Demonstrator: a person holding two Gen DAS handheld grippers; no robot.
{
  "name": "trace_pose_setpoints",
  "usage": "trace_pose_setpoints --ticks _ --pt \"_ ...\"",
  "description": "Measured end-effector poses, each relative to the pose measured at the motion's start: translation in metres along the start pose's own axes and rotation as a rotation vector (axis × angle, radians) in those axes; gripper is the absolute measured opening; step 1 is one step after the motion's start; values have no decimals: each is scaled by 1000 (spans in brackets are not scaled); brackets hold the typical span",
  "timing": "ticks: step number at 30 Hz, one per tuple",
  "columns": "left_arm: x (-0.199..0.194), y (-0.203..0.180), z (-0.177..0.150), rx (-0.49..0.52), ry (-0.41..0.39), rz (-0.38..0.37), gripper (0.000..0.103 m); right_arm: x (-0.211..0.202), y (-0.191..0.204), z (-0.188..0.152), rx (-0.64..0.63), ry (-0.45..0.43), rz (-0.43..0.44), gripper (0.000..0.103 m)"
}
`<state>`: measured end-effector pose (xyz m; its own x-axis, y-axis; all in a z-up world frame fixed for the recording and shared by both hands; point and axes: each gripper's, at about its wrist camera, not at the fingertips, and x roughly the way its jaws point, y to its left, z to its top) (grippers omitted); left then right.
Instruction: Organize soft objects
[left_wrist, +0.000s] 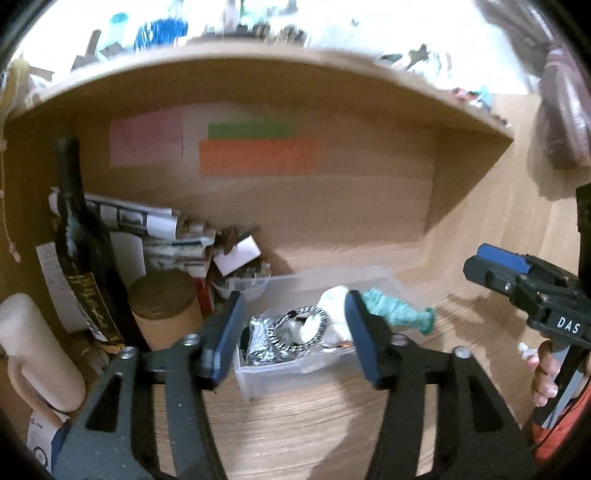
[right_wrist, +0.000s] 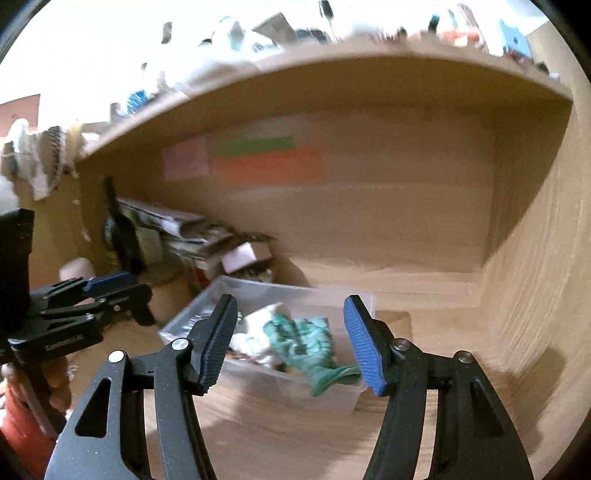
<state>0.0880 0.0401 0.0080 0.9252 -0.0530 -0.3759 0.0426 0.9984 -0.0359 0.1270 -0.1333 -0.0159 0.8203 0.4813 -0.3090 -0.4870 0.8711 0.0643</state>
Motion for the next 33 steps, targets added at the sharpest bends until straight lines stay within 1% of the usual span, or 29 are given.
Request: trace_pose_setpoints --ticks 1,2,3,4,5,6,8,9,11,12,14,18,33 --pt "-8 -3 0 8 -20 1 65 -8 3 0 0 -16 8 63" --pt "-11 -5 0 14 -29 3 69 -14 5 0 1 -28 12 69" --pt "-15 -8 -1 20 -41 7 71 -17 7 -1 1 -37 12 73" --pt "-20 -10 -2 19 -56 22 75 -22 9 -2 2 -51 12 80" --pt "-25 -10 -3 14 -64 28 80 -27 10 -2 3 -67 11 84" --pt "-29 -10 -4 10 -69 27 83 -31 12 -3 2 -82 14 84" --pt "-34 -10 -6 2 -81 25 92 -36 14 -3 1 -95 18 88" --pt "-37 -11 -6 0 -88 27 94 -38 15 -4 0 -100 18 90" --pt "-42 -12 -9 3 -101 31 99 -44 18 -5 -6 -117 12 100" --pt "-44 -13 -9 6 -104 32 100 -44 19 -7 -8 -123 8 102" --pt "-46 -16 -11 11 -104 27 100 -49 22 -9 -11 -140 2 103" --pt "-51 -21 -17 20 -105 19 102 -54 26 -12 -15 -147 7 103" --pt "-58 -26 -21 18 -127 29 103 -54 31 -20 -2 -140 7 103"
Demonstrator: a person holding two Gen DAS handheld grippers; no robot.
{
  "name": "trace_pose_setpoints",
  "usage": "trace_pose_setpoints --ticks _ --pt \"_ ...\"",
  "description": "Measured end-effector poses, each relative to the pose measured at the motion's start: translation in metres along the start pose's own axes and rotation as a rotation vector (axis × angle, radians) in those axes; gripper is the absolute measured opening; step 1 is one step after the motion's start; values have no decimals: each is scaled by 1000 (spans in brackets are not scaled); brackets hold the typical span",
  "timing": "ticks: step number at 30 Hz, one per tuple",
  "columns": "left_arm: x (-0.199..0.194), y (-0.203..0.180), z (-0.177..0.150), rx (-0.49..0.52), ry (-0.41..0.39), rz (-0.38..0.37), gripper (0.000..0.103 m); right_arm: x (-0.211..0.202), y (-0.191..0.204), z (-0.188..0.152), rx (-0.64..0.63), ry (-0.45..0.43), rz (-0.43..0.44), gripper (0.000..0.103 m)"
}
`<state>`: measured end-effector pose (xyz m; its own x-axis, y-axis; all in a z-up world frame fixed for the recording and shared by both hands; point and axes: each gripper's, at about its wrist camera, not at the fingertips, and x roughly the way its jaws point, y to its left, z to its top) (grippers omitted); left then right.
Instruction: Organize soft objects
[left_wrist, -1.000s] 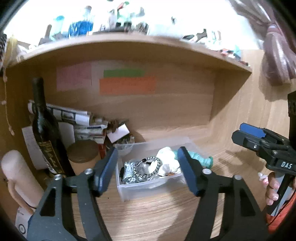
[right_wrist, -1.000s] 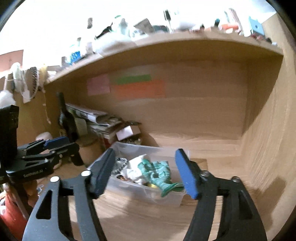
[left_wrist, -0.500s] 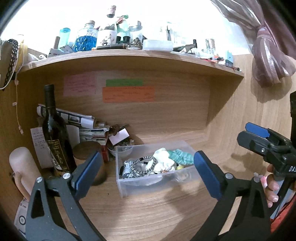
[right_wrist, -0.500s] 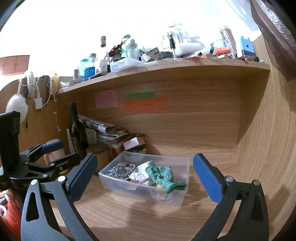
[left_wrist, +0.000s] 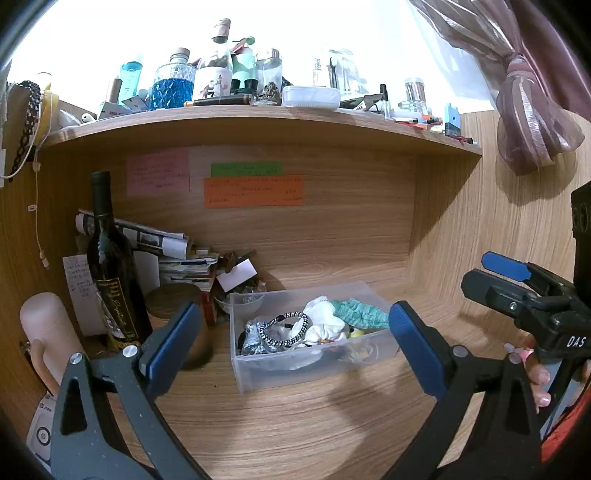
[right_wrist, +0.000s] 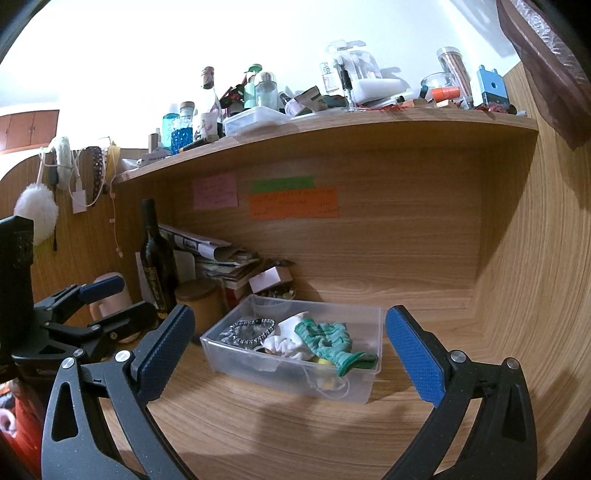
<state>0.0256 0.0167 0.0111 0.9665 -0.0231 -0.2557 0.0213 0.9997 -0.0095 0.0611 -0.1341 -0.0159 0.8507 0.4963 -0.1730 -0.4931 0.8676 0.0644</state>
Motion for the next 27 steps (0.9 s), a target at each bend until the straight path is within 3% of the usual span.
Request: trace_pose_setpoints --ticks 27 --pt "3 0 -1 -11 4 6 103 3 0 0 4 2 3 103"
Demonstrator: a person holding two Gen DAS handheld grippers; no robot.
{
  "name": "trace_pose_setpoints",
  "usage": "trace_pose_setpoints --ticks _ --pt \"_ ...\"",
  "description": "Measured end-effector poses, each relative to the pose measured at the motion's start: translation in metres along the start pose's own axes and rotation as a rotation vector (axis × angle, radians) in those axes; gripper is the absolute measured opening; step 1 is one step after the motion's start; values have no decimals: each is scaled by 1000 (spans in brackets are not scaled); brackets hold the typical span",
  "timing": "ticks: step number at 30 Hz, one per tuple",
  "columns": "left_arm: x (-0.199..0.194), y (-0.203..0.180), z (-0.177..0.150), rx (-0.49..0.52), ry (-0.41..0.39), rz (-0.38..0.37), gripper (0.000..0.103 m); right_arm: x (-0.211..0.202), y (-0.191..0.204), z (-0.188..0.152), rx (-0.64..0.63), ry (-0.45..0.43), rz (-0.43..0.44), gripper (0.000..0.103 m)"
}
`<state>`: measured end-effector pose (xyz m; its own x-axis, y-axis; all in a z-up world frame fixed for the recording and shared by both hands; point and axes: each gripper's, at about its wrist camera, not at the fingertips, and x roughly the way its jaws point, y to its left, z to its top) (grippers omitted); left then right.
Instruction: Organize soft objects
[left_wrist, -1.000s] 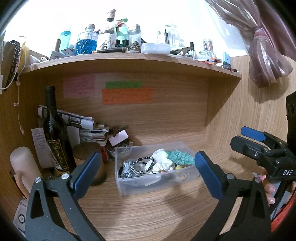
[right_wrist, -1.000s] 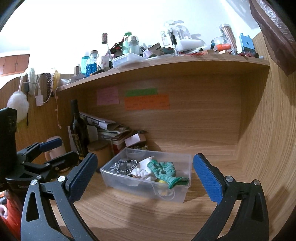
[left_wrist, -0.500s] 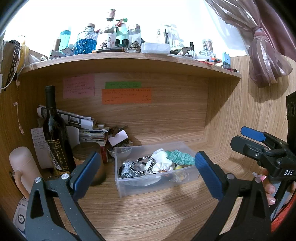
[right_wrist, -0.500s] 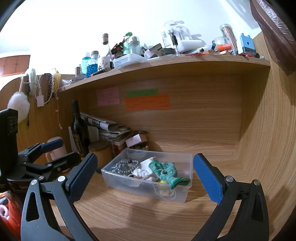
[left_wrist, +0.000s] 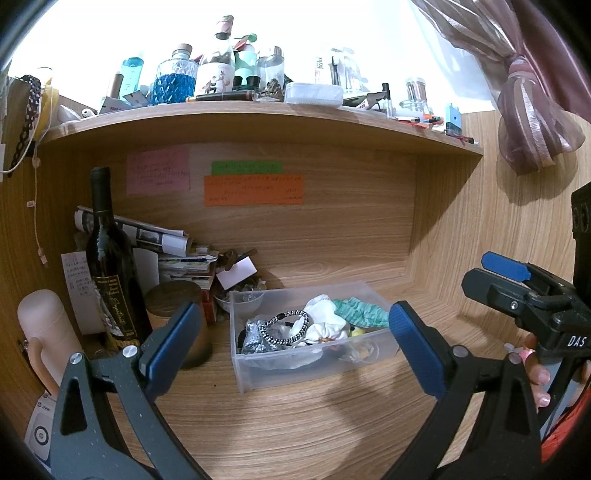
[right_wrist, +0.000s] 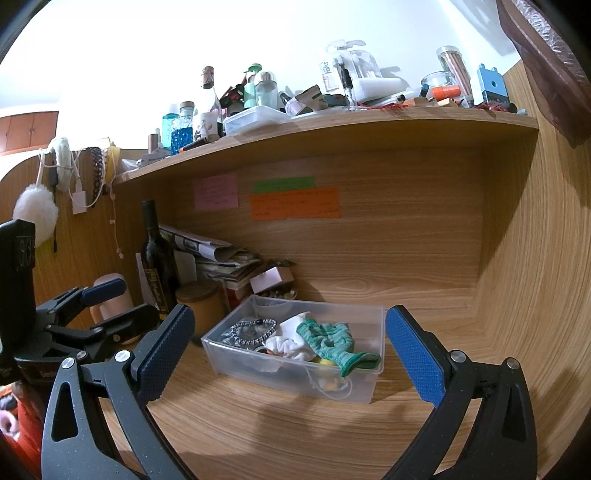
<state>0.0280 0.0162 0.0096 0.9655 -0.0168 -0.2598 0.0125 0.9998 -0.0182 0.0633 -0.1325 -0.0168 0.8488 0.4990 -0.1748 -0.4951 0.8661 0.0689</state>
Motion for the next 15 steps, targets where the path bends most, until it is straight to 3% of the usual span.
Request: trace_pose_setpoints --ticks 15 --pt "-1 -1 -1 -1 -1 5 103 2 0 0 0 2 2 103"
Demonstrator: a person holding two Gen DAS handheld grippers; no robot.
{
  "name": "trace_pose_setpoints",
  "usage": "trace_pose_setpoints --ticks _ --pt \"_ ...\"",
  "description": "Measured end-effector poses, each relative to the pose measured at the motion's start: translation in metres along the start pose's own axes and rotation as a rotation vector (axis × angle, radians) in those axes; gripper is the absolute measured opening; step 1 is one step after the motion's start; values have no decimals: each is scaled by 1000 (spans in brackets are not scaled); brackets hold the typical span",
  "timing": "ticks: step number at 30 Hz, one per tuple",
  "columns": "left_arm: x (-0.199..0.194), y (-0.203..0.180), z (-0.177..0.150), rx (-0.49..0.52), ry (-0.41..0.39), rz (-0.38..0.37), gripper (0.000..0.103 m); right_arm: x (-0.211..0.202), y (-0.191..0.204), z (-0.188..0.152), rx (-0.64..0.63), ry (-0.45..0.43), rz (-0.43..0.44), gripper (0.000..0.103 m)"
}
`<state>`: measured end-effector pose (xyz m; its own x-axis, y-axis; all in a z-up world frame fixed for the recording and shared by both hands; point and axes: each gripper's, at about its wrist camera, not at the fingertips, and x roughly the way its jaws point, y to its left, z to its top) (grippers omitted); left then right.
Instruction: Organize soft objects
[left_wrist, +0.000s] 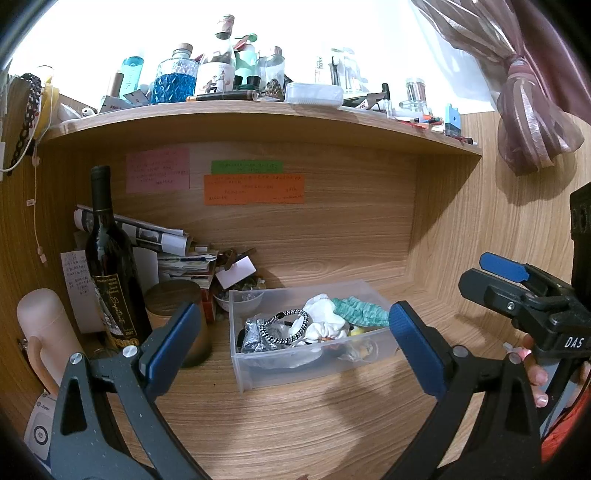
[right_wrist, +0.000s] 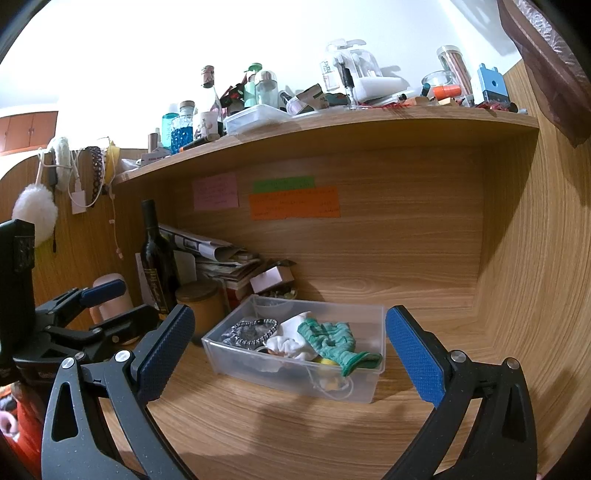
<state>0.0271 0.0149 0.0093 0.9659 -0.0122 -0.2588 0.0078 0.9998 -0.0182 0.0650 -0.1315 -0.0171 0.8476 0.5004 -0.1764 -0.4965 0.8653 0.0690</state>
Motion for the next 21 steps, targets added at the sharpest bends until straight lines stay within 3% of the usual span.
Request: trace_pose_setpoints --ticks 21 --pt "-1 1 -1 -18 10 -16 103 1 -1 -2 -1 3 4 103"
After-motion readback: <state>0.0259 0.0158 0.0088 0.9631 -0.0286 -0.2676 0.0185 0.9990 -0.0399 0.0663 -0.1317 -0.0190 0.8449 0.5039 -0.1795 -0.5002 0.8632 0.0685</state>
